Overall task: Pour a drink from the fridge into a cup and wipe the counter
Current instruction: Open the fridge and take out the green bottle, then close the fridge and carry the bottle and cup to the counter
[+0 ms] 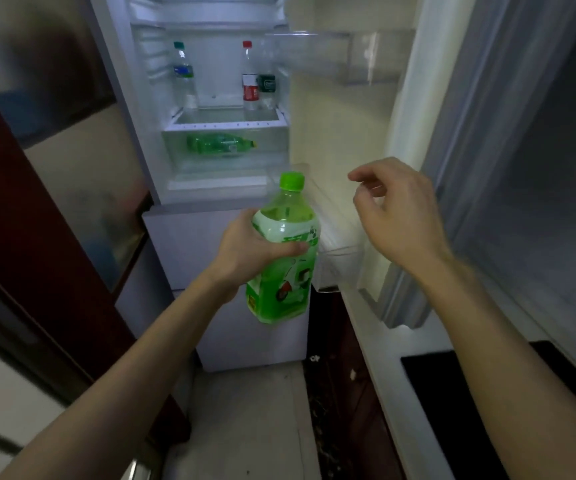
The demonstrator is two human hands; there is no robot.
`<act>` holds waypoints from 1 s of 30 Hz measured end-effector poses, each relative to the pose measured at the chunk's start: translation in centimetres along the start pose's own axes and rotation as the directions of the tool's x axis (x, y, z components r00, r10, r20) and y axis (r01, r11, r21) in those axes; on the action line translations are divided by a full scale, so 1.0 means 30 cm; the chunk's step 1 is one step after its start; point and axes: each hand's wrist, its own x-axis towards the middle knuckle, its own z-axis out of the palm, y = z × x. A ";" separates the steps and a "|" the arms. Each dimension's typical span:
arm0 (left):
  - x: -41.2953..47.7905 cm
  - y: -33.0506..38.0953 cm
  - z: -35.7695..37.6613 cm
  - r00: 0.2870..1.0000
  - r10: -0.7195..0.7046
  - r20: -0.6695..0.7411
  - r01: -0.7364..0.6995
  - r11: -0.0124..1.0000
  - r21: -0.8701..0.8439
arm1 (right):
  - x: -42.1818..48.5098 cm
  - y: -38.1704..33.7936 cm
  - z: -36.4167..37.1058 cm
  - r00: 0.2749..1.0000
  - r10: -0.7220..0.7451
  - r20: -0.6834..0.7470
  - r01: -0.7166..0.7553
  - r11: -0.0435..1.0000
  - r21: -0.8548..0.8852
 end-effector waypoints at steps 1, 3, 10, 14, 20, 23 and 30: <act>-0.010 0.013 0.014 1.000 0.011 0.008 -0.011 1.000 -0.016 | -0.017 0.008 -0.022 0.997 0.009 -0.075 -0.007 1.000 0.025; -0.028 0.032 0.039 0.999 0.031 0.029 -0.030 0.999 -0.035 | -0.055 0.030 -0.063 0.960 0.007 -0.279 0.007 0.999 0.048; -0.069 0.075 0.093 0.997 0.042 0.062 -0.039 0.998 -0.046 | -0.118 0.151 -0.123 0.782 0.442 -0.439 -0.342 0.894 0.290; -0.091 0.073 0.101 0.998 0.058 0.027 -0.056 0.996 -0.075 | -0.129 0.187 -0.099 0.809 0.542 -0.227 -0.466 0.827 0.315; -0.119 0.039 0.039 0.999 0.035 0.020 -0.033 0.998 -0.061 | -0.130 0.106 -0.032 0.800 0.509 -0.318 -0.395 0.846 0.359; -0.130 0.010 -0.019 1.000 0.018 -0.007 -0.019 0.998 -0.062 | -0.164 0.042 0.040 0.845 0.408 -0.345 -0.293 0.894 0.339; -0.135 -0.103 -0.178 0.990 -0.019 -0.141 0.011 0.998 -0.059 | -0.151 -0.090 0.188 0.944 0.161 -0.289 -0.105 0.974 0.200</act>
